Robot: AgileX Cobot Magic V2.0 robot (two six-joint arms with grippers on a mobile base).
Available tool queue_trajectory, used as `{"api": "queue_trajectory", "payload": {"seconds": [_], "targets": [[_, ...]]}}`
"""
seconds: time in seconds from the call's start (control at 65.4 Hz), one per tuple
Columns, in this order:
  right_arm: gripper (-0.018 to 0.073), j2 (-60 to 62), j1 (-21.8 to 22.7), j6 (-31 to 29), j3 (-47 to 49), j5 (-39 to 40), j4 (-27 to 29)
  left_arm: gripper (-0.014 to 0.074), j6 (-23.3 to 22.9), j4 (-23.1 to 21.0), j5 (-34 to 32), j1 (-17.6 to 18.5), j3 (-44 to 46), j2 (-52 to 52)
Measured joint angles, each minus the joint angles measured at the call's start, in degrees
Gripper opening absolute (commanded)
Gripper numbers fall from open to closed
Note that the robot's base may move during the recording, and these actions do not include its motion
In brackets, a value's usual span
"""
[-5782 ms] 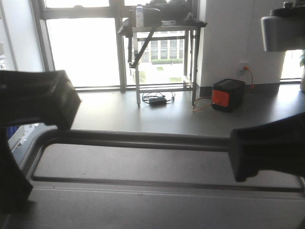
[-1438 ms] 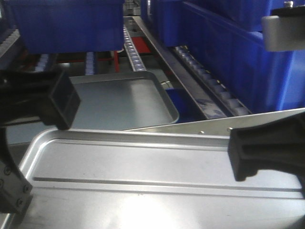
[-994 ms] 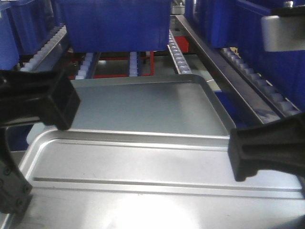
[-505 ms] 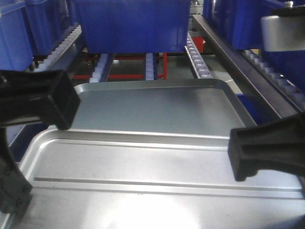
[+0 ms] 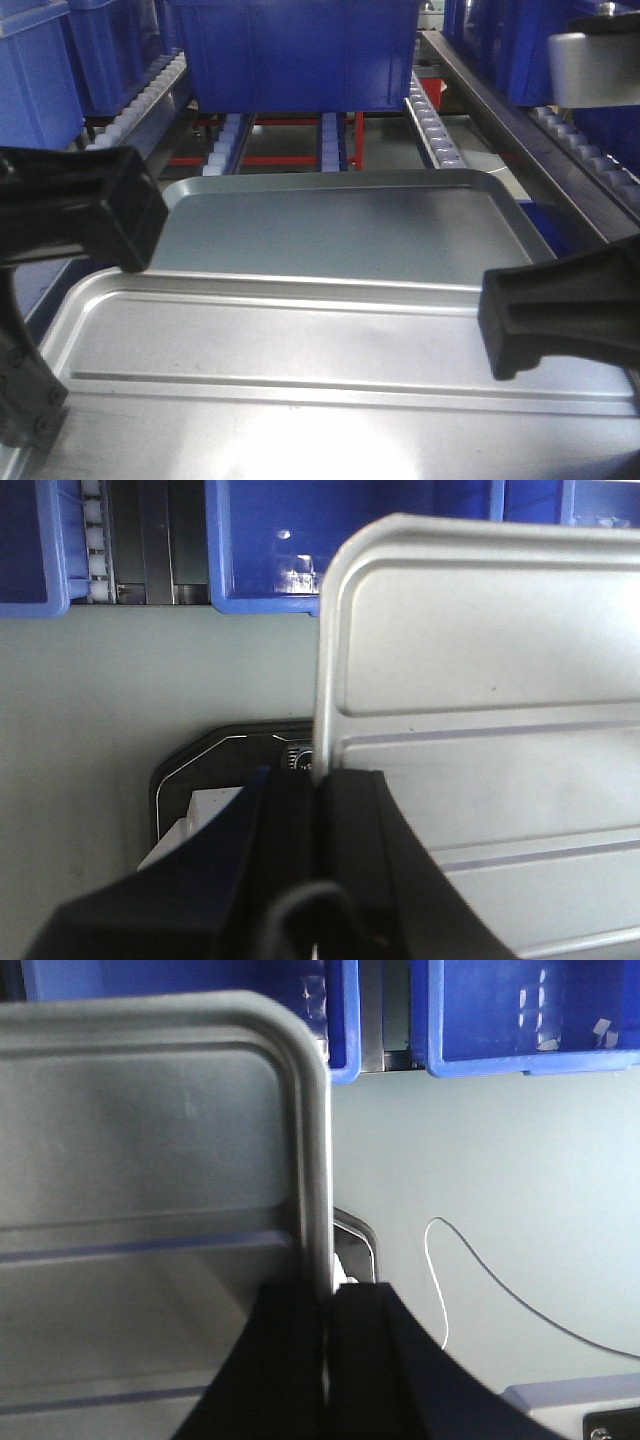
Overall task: Grab silver tray and stack on right shelf
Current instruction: 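Carry the tray with both grippers over the tray on the shelf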
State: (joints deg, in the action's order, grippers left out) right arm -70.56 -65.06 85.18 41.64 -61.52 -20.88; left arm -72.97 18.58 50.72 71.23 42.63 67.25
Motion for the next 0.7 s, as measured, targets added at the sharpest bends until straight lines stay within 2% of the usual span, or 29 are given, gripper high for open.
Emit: {"api": "queue_trajectory", "payload": {"seconds": [0.413,0.551,0.704], "targets": [[0.0070,0.0,0.0,0.0,0.0,0.0,0.0,-0.0100,0.0,0.0,0.0,0.0,0.0,0.0],[0.0070,0.0,0.0,-2.4,0.2,0.8,0.1,-0.0100,3.6,-0.5,0.4,-0.2,0.0,0.0],[0.0070,0.0,0.2,-8.3,0.1,6.4,0.3,-0.0100,8.2,-2.3,1.2,-3.8,0.0,0.0]]}}
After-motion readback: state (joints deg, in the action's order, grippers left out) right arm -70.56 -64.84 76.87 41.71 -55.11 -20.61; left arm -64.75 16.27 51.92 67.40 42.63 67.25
